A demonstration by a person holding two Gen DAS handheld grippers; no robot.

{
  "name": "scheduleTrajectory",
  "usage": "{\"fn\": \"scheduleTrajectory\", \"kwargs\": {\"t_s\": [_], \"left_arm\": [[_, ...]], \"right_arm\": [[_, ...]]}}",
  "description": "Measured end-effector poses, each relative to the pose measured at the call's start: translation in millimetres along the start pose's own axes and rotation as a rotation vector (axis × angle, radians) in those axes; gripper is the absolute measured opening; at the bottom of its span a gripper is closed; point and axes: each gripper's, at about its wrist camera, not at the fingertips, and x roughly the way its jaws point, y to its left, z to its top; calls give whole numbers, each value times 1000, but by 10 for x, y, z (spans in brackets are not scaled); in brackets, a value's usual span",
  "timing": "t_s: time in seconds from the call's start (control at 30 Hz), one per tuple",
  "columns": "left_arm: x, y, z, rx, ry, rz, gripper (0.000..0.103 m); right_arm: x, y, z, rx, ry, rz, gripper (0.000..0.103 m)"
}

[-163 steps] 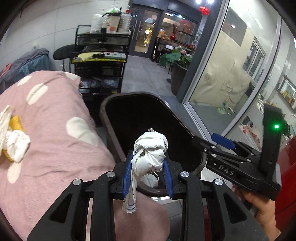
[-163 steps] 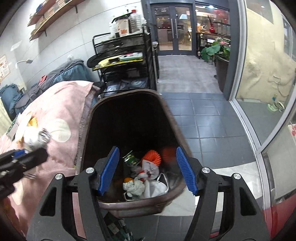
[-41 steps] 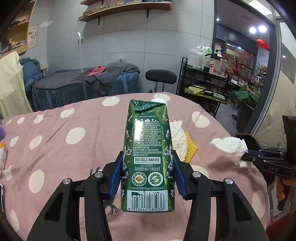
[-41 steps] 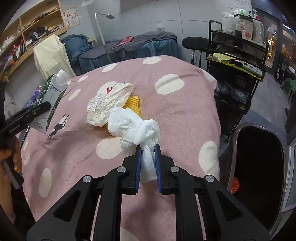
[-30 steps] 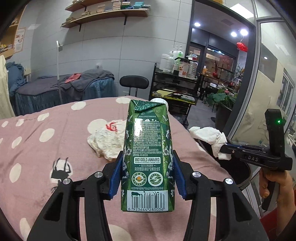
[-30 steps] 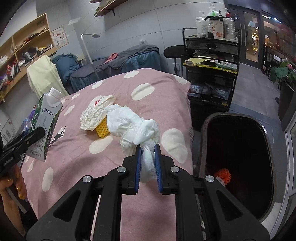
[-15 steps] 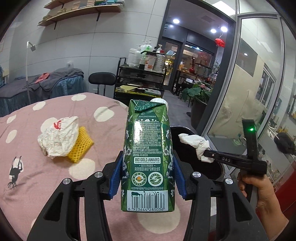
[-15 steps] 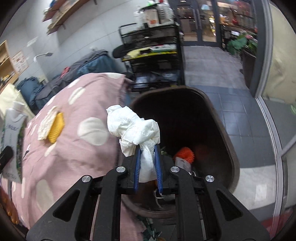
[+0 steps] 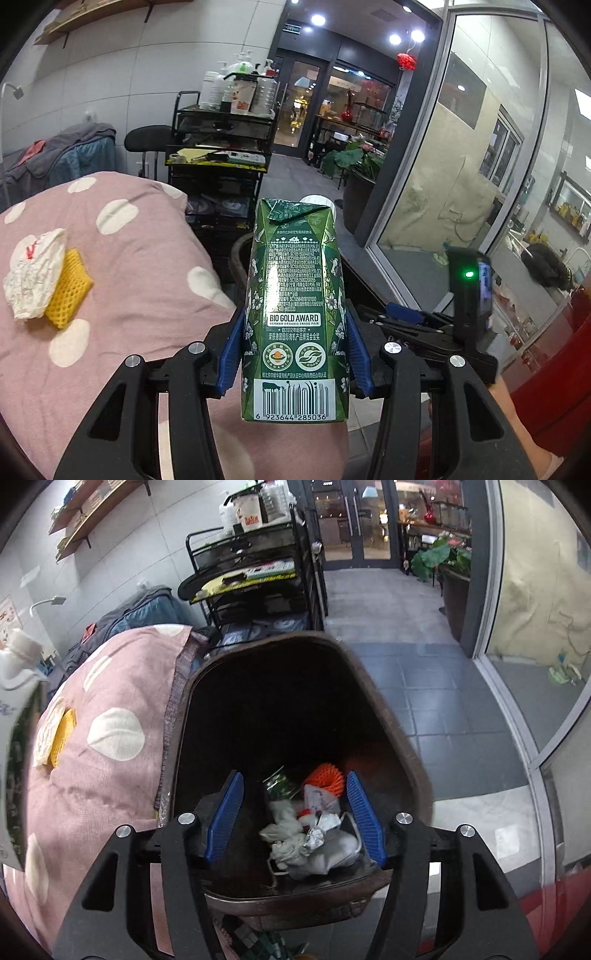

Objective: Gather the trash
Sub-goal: 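Carry the carton and tissue over the bin and open both tools to drop them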

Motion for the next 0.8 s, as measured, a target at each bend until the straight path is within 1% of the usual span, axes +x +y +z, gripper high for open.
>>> {"fn": "scheduleTrajectory", "kwargs": {"t_s": [0.03,0.17,0.23,0.5,0.67,0.8], "left_arm": [[53,-33,4,8,6,2,48],[277,-143,-4,1,62,-36,48],[390,-204,-2,2,87,-39,48],[714,-396,13,34,164,-14,49],[944,-464,7,26,236,-6,49],[1091,-489,-13,27,287,-6,50]], "right_arm": [[-43,-20,6,0,-13,-11,65],[-175,-116,48,3,-57,-61,67],[-227,-190,46,10,-66,-83,67],[-279,-418,44,51,-53,-116,67],[-276,-465,15,52,-40,-130,68],[-301,-544,-2,62,-45,-150,74]]}}
